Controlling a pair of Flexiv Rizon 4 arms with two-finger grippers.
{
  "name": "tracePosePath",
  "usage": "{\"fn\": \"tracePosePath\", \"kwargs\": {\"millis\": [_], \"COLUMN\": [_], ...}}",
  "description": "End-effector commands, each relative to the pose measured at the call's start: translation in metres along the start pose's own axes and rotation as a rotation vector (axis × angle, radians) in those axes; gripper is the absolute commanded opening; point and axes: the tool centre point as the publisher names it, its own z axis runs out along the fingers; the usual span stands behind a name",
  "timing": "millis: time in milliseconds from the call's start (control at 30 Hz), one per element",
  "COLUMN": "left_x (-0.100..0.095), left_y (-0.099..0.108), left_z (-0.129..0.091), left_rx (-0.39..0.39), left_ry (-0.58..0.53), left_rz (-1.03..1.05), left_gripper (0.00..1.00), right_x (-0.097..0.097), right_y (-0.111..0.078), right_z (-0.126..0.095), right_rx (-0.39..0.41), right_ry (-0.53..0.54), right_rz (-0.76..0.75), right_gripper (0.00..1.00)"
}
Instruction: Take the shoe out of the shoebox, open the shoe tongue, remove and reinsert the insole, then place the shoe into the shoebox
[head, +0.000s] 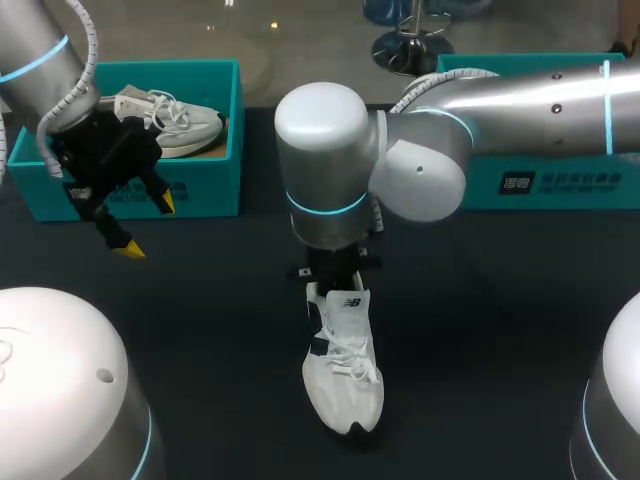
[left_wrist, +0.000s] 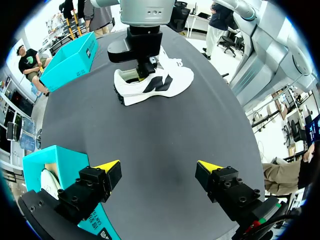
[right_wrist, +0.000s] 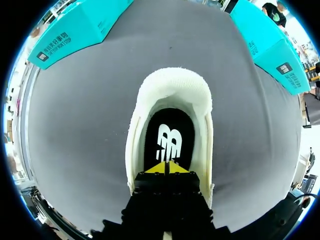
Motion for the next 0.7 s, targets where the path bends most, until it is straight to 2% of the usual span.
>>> {"fn": "tracePosePath", "kwargs": {"millis": [33,433,600,700], "left_x": [0.000,0.000,0.000,0.000], "left_y": [0.000,0.000,0.000,0.000], "left_z": [0.000,0.000,0.000,0.000], "left_rx": [-0.003,-0.003,-0.003,-0.003], "left_ry": [0.001,0.001,0.001,0.001], "left_rz": [0.000,0.000,0.000,0.000], "left_gripper": [1.00,1.00,1.00,1.00], "right_x": [-0.004,0.002,0.002,0.000], "right_y": [0.003,0.004,0.001,-0.001], "right_z": [0.002,0.039,0.043,0.037], "right_rx": [0.010,0.068,0.078,0.074], "right_ry": [0.006,0.060,0.077,0.081], "right_rz": [-0.007,0.006,0.014,0.019], "right_gripper": [0.00,0.00,0.00,0.00]}}
